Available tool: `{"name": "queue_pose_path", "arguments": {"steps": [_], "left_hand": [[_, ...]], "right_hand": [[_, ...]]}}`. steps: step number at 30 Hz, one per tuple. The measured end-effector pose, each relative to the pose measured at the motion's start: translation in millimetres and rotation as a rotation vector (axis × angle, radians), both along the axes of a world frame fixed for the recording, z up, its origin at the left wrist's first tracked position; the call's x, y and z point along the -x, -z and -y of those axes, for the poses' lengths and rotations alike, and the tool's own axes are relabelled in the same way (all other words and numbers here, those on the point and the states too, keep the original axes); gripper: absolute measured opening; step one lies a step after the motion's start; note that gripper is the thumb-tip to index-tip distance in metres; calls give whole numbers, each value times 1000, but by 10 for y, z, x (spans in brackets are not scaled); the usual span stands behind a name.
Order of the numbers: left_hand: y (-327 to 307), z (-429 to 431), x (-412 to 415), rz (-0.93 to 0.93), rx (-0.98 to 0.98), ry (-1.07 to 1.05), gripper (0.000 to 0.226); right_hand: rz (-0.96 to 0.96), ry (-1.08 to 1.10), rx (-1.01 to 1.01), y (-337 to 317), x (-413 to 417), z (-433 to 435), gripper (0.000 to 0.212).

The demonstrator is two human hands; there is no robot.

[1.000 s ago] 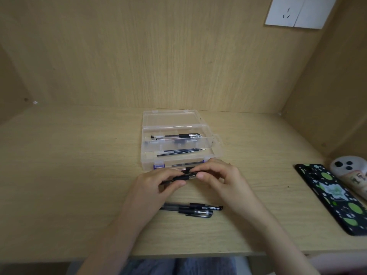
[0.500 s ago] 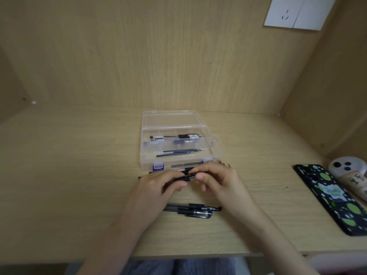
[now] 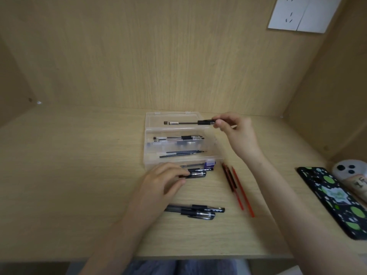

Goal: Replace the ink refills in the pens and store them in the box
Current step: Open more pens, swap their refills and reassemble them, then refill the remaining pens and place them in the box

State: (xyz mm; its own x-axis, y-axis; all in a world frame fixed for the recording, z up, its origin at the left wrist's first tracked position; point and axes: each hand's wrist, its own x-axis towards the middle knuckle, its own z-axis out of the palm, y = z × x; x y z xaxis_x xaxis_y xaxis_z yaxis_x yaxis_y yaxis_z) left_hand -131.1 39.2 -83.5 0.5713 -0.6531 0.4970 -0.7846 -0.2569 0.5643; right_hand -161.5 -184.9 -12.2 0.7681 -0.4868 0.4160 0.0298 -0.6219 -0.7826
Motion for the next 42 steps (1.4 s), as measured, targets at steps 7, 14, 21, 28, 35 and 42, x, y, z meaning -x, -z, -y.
{"name": "queue_pose_path", "arguments": {"steps": [7, 14, 21, 28, 35, 42], "left_hand": [[90, 53, -62, 72, -135, -58, 25], [89, 64, -45, 55, -127, -53, 30], [1, 20, 30, 35, -6, -110, 30], [-39, 17, 50, 69, 83, -86, 23], [-7, 16, 64, 91, 14, -81, 33], [-42, 25, 126, 155, -35, -111, 27]], "right_hand": [[-63, -33, 86, 107, -442, -129, 16], [-205, -33, 138, 354, -562, -94, 24], [-45, -124, 178, 282, 39, -326, 19], [-93, -266, 55, 456, 489, -512, 11], [14, -341, -149, 577, 550, -665, 22], [51, -316, -180, 612, 614, -683, 20]]}}
